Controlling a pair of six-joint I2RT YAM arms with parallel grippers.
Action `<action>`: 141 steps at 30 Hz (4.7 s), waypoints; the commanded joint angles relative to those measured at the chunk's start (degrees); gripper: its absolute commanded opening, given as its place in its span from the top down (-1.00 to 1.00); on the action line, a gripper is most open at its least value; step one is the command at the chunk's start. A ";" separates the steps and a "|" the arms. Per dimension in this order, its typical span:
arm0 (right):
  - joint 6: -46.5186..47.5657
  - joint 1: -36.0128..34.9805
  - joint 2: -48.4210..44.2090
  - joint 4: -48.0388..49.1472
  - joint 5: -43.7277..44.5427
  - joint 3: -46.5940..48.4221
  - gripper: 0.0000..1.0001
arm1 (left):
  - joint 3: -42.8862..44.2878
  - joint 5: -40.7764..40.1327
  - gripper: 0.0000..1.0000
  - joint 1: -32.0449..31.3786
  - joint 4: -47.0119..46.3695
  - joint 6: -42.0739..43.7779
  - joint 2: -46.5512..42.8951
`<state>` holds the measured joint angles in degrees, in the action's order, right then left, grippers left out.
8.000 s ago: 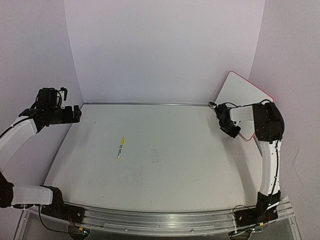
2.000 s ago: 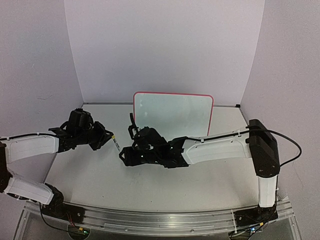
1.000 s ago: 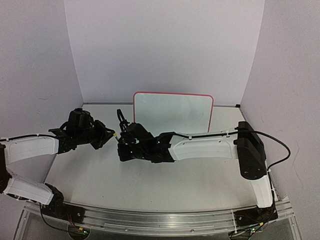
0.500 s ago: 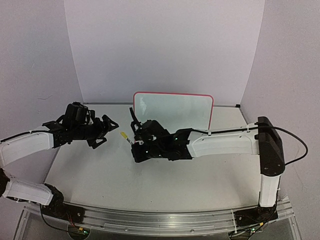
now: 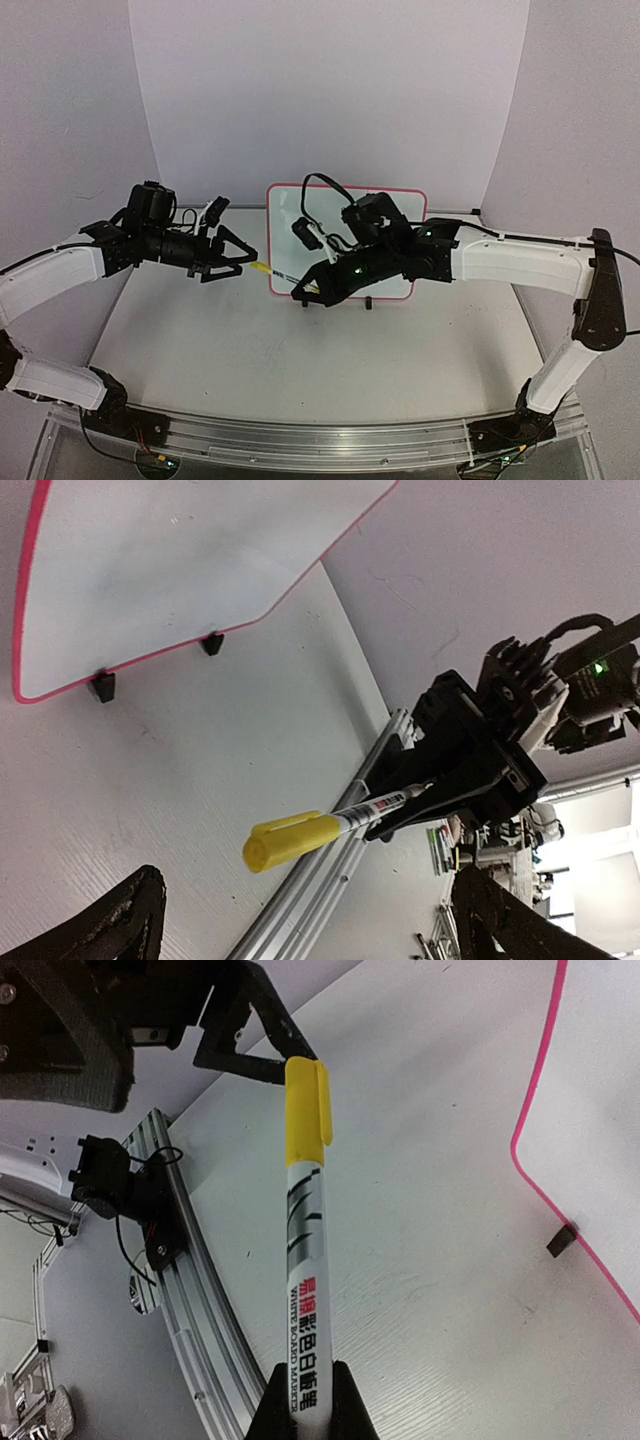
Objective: Write a sentence on the whiteboard
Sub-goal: Pass from the right arm to the left, then open the pen cap from the whiteboard marker.
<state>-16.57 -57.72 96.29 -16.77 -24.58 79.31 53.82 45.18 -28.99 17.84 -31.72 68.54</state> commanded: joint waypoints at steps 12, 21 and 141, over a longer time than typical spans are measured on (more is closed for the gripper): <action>5.35 -1.39 -0.29 -6.40 -8.65 5.17 1.00 | 3.32 19.97 -0.75 -1.08 -2.04 -1.34 5.36; 6.47 -1.62 0.92 -7.04 -8.99 6.94 1.00 | 1.46 22.74 0.13 -1.15 -6.04 -5.14 4.34; -26.53 -0.21 -4.06 37.72 -12.70 -8.09 0.02 | -11.01 18.30 1.00 -1.16 -29.31 -13.95 -4.30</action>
<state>-42.97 -57.76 92.01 17.78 -35.93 68.36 40.55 64.29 -29.97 -13.05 -46.62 63.48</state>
